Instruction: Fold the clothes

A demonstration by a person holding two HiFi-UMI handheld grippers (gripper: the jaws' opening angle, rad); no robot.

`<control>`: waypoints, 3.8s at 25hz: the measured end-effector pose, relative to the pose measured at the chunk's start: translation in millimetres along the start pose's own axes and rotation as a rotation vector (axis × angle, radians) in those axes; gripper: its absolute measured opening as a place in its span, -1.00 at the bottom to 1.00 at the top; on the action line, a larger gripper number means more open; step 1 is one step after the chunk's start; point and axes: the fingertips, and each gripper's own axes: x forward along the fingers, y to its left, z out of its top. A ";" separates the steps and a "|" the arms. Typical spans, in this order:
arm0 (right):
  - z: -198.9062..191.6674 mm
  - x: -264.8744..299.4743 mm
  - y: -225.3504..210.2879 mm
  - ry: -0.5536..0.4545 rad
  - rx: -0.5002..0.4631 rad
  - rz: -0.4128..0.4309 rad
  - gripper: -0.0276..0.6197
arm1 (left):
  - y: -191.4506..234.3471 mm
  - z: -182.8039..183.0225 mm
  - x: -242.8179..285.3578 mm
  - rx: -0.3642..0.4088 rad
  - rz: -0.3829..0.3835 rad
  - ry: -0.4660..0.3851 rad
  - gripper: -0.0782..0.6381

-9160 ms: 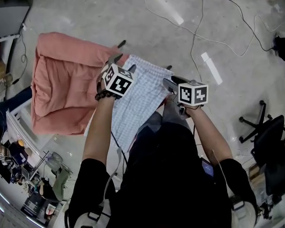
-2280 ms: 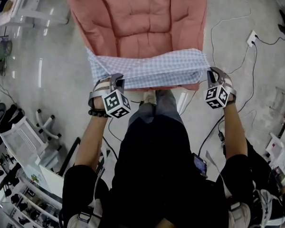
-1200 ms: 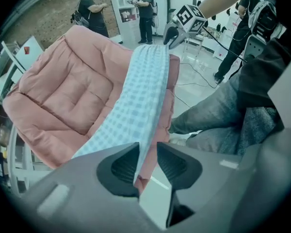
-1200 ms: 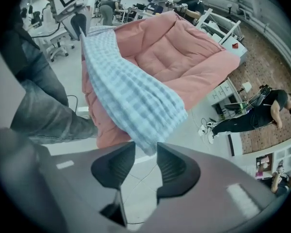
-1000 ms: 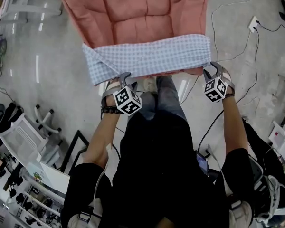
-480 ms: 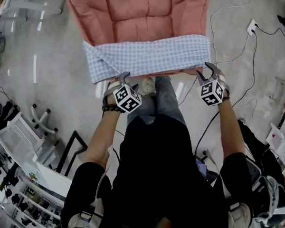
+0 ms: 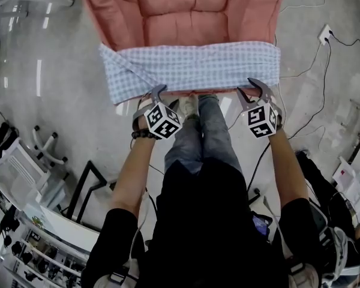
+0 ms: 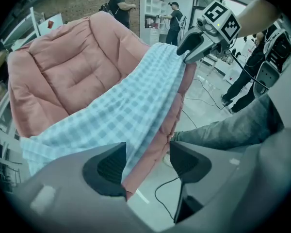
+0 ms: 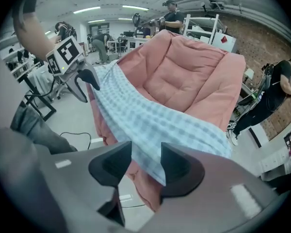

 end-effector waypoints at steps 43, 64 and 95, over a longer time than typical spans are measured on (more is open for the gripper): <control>129.6 1.4 36.9 -0.072 -0.069 0.222 -0.38 | 84.0 29.2 -122.2 -0.309 0.076 -0.160 0.03; 333.3 74.9 72.7 -0.177 -0.138 0.514 -0.55 | 256.3 -31.8 -183.9 -0.298 0.162 -0.100 -0.37; 374.5 149.3 166.5 -0.055 0.234 0.154 -0.58 | 355.4 -99.7 -36.1 0.501 -0.301 -0.136 -0.35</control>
